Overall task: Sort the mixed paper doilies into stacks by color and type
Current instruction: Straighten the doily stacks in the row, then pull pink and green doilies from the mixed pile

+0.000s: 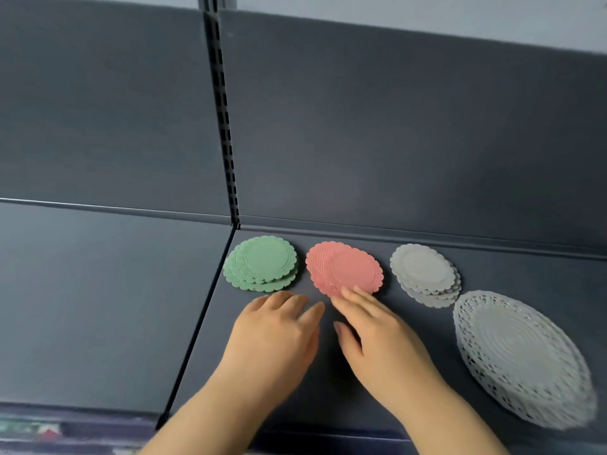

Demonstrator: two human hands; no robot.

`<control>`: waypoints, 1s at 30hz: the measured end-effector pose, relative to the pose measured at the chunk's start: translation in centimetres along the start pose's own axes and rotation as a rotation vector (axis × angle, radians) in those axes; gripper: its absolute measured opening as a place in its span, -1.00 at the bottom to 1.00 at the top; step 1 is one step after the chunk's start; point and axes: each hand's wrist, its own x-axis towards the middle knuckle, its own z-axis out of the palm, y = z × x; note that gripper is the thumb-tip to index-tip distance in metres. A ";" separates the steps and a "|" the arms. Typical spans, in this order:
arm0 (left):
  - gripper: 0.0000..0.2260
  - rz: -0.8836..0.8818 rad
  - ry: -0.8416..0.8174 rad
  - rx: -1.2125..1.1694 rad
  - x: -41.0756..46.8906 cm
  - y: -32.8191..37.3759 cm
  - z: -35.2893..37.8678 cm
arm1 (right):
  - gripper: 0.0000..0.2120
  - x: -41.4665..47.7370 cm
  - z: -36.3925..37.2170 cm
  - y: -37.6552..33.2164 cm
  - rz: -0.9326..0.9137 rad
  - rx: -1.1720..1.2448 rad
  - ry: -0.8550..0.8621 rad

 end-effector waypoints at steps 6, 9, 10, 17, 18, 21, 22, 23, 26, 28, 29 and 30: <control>-0.81 -0.025 -0.011 0.008 -0.9 8.8 0.3 | -0.60 -6.2 -3.6 4.2 -0.020 0.033 0.003; -0.78 -0.028 -0.009 -0.003 -1.4 15.2 0.7 | -0.63 -10.9 -6.4 7.5 0.003 0.030 0.029; -0.78 -0.019 -0.011 -0.013 -1.6 17.4 1.0 | -0.65 -12.7 -7.3 8.8 0.019 0.026 0.044; -0.77 0.095 -0.049 -0.072 -0.8 30.9 3.3 | -0.69 -24.0 -12.1 17.1 0.186 0.036 0.163; -0.76 0.110 -0.053 -0.082 -0.5 32.2 3.6 | -0.69 -25.2 -12.5 18.1 0.211 0.042 0.167; -0.74 0.165 -0.049 -0.093 0.7 35.4 4.9 | -0.68 -28.2 -13.5 21.2 0.274 0.047 0.176; -0.74 0.184 -0.050 -0.093 1.2 36.2 5.4 | -0.69 -28.9 -13.7 22.2 0.301 0.049 0.177; -0.74 0.201 -0.054 -0.096 1.8 36.9 6.0 | -0.69 -29.5 -13.8 23.2 0.330 0.058 0.183; -0.74 0.241 -0.088 -0.135 3.6 38.5 7.7 | -0.70 -30.7 -13.6 25.5 0.417 0.126 0.248; -0.73 0.256 -0.105 -0.172 5.1 39.1 8.7 | -0.74 -30.4 -13.4 26.6 0.426 0.139 0.312; -0.72 0.263 -0.104 -0.185 5.9 39.2 9.1 | -0.74 -30.0 -13.4 27.1 0.415 0.121 0.339; -0.72 0.270 -0.102 -0.193 6.9 39.2 9.5 | -0.73 -29.4 -13.5 27.6 0.407 0.105 0.357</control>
